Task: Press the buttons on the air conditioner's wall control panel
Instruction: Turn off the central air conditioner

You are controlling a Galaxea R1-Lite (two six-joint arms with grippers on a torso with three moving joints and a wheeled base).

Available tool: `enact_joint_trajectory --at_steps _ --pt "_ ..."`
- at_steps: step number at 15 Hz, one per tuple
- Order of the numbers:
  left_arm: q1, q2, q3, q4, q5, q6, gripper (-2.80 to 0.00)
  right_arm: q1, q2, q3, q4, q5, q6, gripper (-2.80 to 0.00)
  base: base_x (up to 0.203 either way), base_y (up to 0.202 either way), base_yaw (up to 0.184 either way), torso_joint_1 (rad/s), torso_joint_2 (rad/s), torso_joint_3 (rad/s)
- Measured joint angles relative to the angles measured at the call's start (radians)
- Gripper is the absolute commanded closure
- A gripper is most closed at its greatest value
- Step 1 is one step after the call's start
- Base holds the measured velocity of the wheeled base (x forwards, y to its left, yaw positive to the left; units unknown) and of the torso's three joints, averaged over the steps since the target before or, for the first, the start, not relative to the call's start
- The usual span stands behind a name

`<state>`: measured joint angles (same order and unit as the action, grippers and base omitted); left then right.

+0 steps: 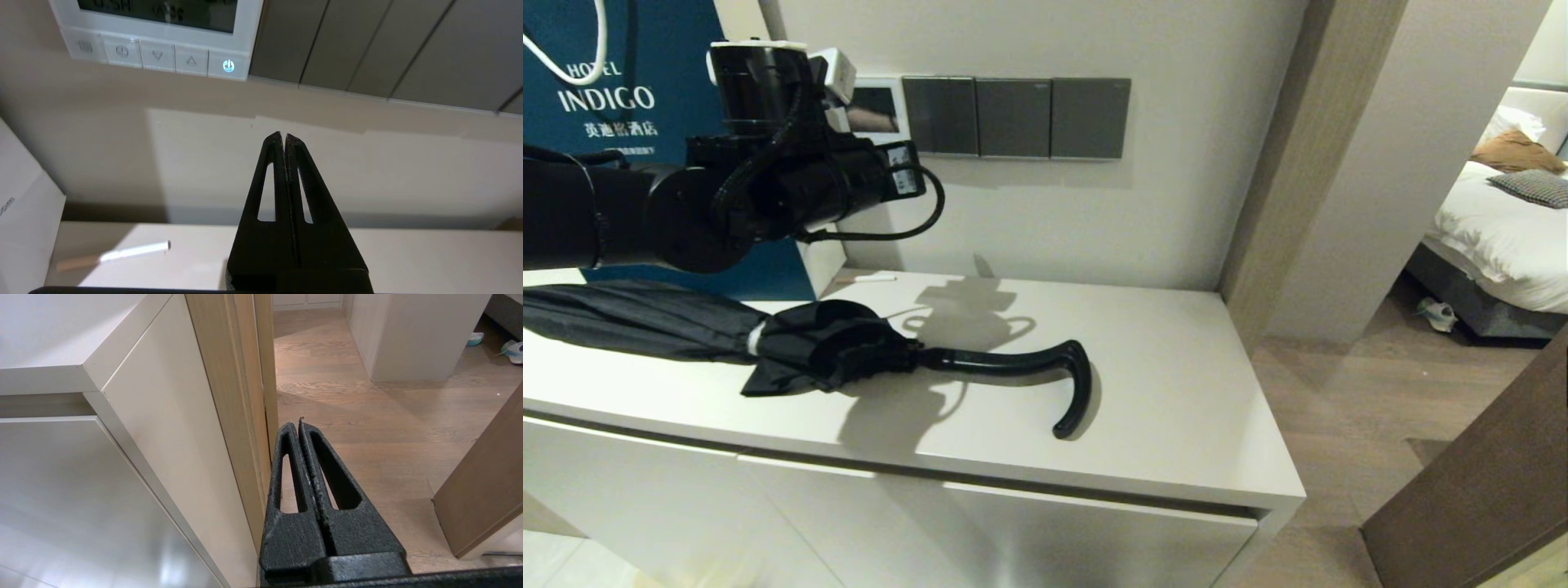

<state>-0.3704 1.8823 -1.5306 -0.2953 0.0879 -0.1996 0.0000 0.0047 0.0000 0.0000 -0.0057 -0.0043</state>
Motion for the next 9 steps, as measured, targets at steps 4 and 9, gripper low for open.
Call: enact_joint_trajectory --at_steps 4,9 --pt "0.002 0.015 -0.011 0.000 0.001 0.000 0.00 0.000 0.000 0.000 0.000 0.000 0.000 0.00 0.000 0.000 0.000 0.000 0.00 0.000" --pt "0.025 0.037 -0.038 -0.001 0.003 0.001 0.00 0.000 0.000 0.000 0.000 0.000 0.000 0.00 0.000 0.000 0.000 0.000 0.00 0.000"
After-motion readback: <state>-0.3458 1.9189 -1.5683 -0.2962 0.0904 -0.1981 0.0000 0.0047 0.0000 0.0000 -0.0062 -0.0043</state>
